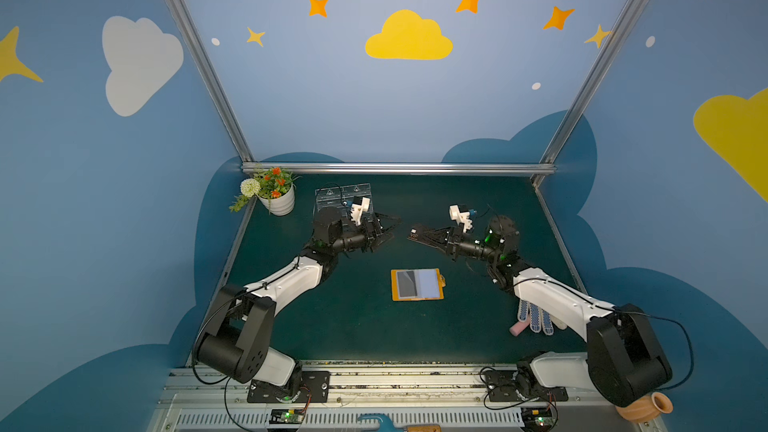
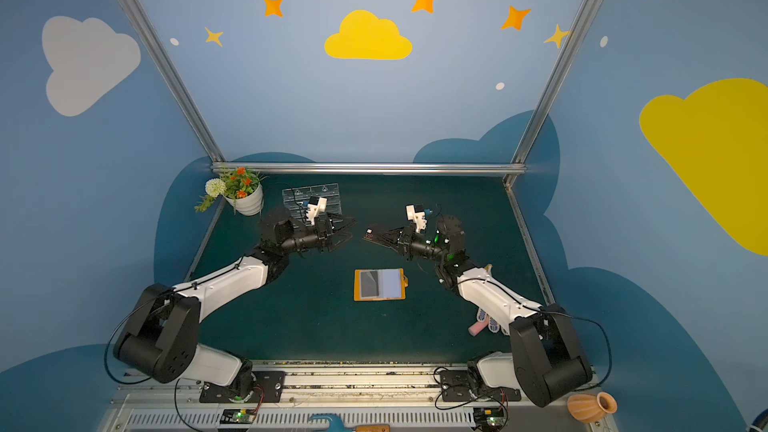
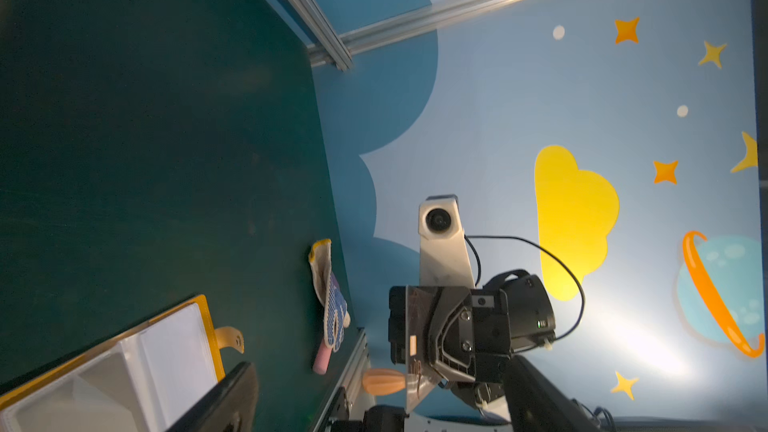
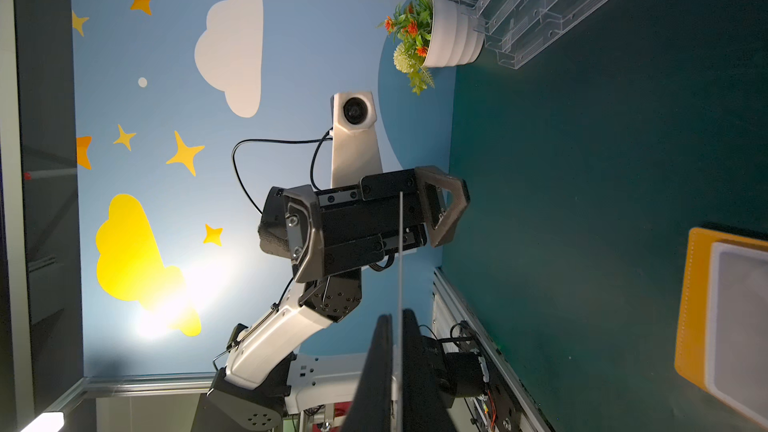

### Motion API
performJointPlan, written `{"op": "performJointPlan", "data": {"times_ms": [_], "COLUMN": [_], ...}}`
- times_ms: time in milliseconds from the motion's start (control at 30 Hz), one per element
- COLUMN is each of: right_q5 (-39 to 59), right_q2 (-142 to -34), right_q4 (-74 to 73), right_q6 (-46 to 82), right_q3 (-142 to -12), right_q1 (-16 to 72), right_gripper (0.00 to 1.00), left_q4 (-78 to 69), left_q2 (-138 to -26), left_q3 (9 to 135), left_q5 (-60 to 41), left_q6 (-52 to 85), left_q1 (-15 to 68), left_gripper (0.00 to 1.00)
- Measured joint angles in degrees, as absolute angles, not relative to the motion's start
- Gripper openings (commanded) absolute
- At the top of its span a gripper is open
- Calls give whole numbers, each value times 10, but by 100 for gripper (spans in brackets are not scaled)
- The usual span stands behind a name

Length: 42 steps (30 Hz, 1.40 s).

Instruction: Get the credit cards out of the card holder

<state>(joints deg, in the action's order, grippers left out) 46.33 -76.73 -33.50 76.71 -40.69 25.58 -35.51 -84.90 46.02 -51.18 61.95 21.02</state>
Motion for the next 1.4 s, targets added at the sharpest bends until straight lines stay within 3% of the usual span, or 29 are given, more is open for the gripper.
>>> {"op": "performJointPlan", "data": {"times_ms": [333, 867, 1400], "right_q5": [486, 493, 494], "right_q2": [-768, -769, -769], "right_q4": [-321, -322, -322], "right_q6": [760, 757, 755], "right_q3": [-407, -407, -407], "right_q1": [256, 273, 286], "right_gripper": [0, 0, 0], "left_q4": [-370, -397, -433], "left_q2": [-859, -906, -922], "left_q3": [483, 485, 485], "left_q5": [-573, -578, -578], "left_q6": [596, 614, 643], "left_q1": [248, 259, 268], "left_gripper": [80, 63, 35]}}
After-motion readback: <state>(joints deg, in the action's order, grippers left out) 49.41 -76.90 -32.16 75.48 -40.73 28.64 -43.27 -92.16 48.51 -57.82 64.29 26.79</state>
